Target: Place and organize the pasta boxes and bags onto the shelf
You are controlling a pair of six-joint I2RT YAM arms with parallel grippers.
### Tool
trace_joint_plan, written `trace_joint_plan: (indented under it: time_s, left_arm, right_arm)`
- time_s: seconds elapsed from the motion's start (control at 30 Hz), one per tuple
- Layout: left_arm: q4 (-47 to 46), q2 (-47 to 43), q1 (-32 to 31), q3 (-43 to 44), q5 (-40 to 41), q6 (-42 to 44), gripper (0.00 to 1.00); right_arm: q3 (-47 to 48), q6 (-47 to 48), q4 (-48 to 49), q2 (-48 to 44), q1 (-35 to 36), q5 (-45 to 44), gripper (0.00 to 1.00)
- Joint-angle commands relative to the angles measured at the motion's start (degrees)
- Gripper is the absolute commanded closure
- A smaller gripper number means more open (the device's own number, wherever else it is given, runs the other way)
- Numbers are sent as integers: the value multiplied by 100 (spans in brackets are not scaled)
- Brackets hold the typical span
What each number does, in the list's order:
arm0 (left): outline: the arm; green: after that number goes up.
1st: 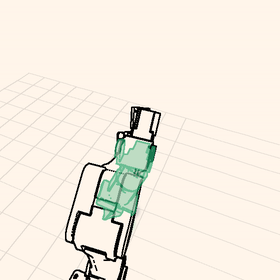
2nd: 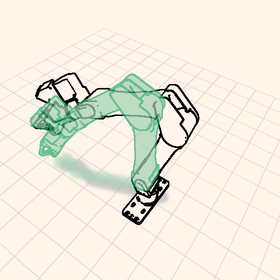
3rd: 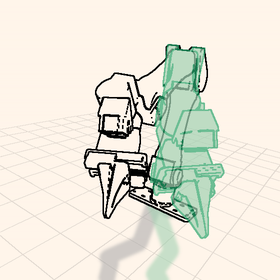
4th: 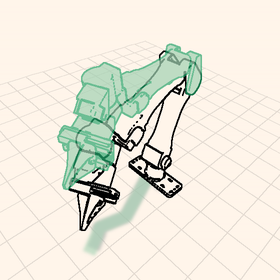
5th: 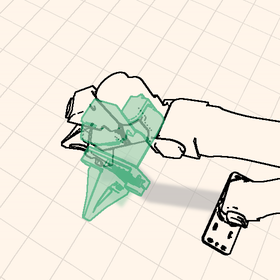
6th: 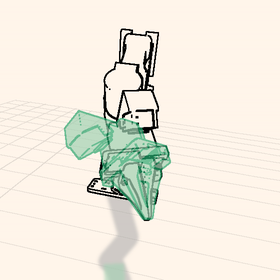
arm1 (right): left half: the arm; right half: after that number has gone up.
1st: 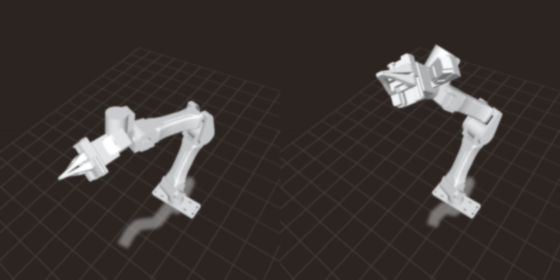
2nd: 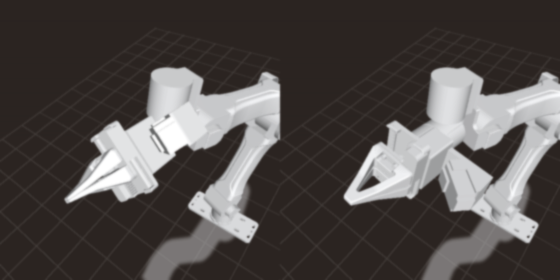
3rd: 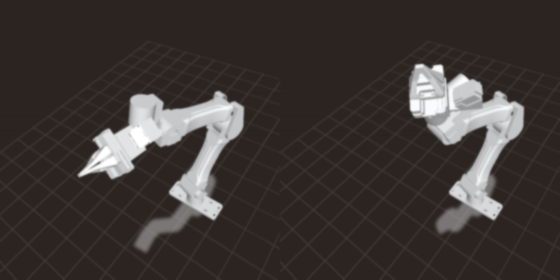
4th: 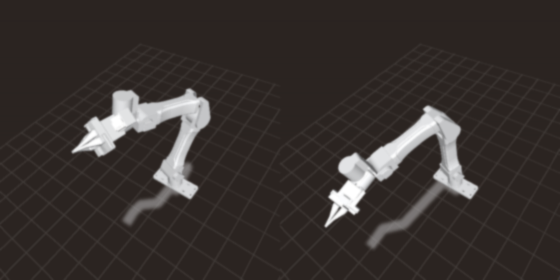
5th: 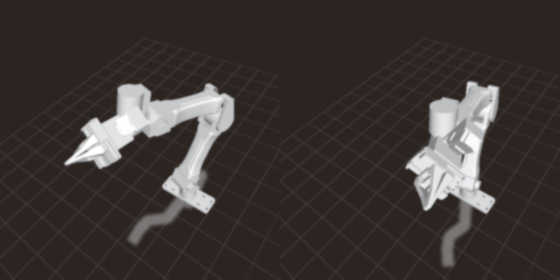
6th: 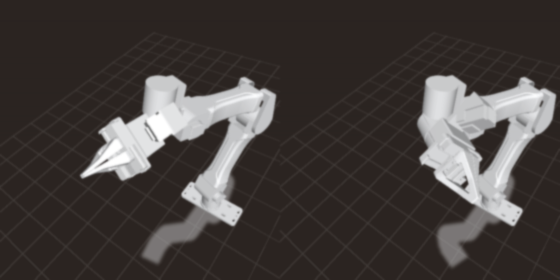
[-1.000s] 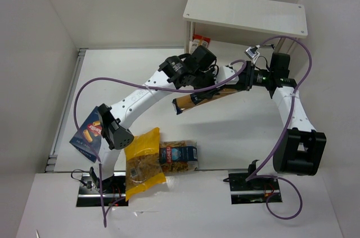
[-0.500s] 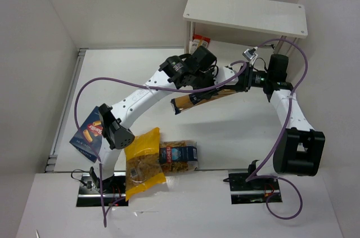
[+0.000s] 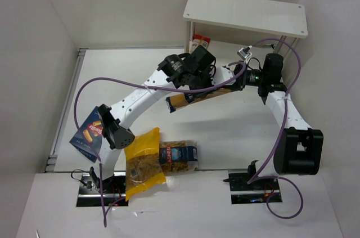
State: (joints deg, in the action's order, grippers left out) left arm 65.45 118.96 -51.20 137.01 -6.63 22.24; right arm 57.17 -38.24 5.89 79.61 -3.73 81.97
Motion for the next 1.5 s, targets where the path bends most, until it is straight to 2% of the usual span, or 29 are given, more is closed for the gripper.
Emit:
trace_joint_plan:
  time_s: [0.0, 0.07, 0.1, 0.17, 0.23, 0.4, 0.43, 0.53, 0.77, 0.93, 1.07, 1.13, 1.2, 1.23, 1.37, 1.47]
  left_arm:
    - [-1526, -74, -57, 344, 486, 114, 87]
    - [-1579, -74, -57, 274, 680, 114, 61]
    - [-1631, -127, -57, 274, 916, 114, 54]
    - [-1684, -127, -57, 221, 1111, 114, 43]
    - [-1773, -180, 5, 221, 1426, 114, 38]
    - [-1922, -180, 66, 107, 1569, 61, 39]
    - [-1922, -180, 66, 107, 1569, 61, 33]
    - [-1922, -293, 66, -7, 1692, 61, 24]
    - [-2027, -821, 558, -534, 2148, 193, 18]
    - [-2027, -1497, 1453, -772, 2404, 430, 15]
    - [-1905, -2138, 2621, -1140, 1739, 309, 9]
    - [-1904, -2576, 3349, -1796, 1307, 167, 8]
    - [-2079, -3042, 3738, -2448, 842, -17, 8]
    - [-2080, -3184, 4053, -3121, 709, -18, 8]
    - [-2291, -3922, 4688, -4599, 181, -317, 8]
    - [-2370, -4468, 5031, -5253, -118, -545, 8]
  right_arm:
    - [-39, -316, 26, -209, 320, 1163, 100]
    - [-39, -316, 26, -209, 320, 1163, 100]
    - [-39, -316, 26, -209, 320, 1163, 100]
    - [-39, -264, 26, -209, 320, 1163, 100]
    - [-39, -263, -26, -209, 320, 1163, 100]
    - [14, -131, -141, -209, 320, 1163, 100]
    - [14, -131, -141, -209, 320, 1163, 100]
    - [14, -131, -141, -209, 320, 1163, 100]
    - [14, -131, -141, -209, 320, 1163, 100]
    - [14, -78, -89, -209, 320, 1163, 100]
    - [14, -78, -88, -209, 320, 1163, 100]
    - [14, -78, -36, -157, 320, 1163, 100]
    - [66, -78, -35, -157, 320, 1163, 100]
    - [67, -78, -35, -104, 320, 1163, 100]
    - [67, -26, -35, -104, 320, 1163, 100]
    - [128, 27, -35, 19, 320, 1163, 100]
